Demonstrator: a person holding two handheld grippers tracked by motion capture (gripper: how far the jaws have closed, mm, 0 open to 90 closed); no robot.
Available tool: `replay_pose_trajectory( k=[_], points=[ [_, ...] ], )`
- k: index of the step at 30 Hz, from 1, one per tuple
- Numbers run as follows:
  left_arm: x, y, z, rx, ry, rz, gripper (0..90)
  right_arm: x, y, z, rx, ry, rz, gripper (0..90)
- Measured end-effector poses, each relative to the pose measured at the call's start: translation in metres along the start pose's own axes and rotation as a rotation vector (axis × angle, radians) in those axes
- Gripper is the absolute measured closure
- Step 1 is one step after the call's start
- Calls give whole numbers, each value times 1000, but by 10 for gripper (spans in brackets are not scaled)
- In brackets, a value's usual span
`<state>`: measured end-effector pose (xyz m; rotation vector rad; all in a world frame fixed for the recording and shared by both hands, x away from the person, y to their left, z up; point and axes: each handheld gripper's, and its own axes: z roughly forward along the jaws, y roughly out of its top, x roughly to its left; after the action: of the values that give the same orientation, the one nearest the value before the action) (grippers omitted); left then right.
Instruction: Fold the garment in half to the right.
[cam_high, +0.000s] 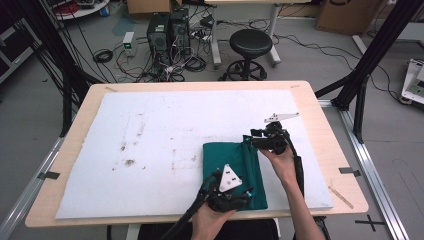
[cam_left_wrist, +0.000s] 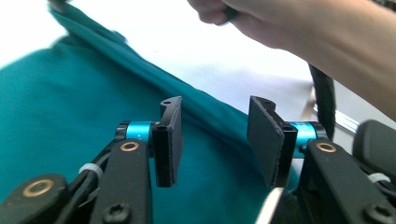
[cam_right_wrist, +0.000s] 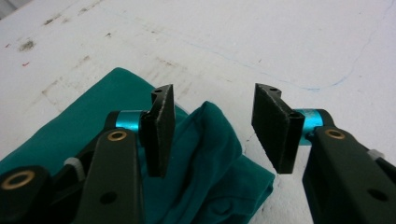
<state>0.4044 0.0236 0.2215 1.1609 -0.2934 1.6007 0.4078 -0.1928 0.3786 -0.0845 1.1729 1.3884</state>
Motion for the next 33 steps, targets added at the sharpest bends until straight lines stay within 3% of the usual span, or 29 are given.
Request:
replay_pose_trajectory(
  k=[3,7,13,16,22,29,33],
  points=[
    [12,4,-13,-32,26,-10,548,7,1,-3,-4,3,-17,510],
    [43,7,-27,-52,77,-44,572,21,3,-3,-5,9,-51,550],
    [89,10,-25,-50,126,-124,671,44,6,3,-3,17,-106,581],
    [108,10,-16,-32,158,-140,701,48,5,7,15,-17,-122,599],
    [127,8,-5,-5,200,-162,711,33,-6,0,34,-107,-67,625],
    [133,6,0,8,223,-162,699,3,-25,-9,100,-199,10,622],
    [137,7,5,1,217,-159,715,6,-24,-21,25,-181,39,622]
  ],
)
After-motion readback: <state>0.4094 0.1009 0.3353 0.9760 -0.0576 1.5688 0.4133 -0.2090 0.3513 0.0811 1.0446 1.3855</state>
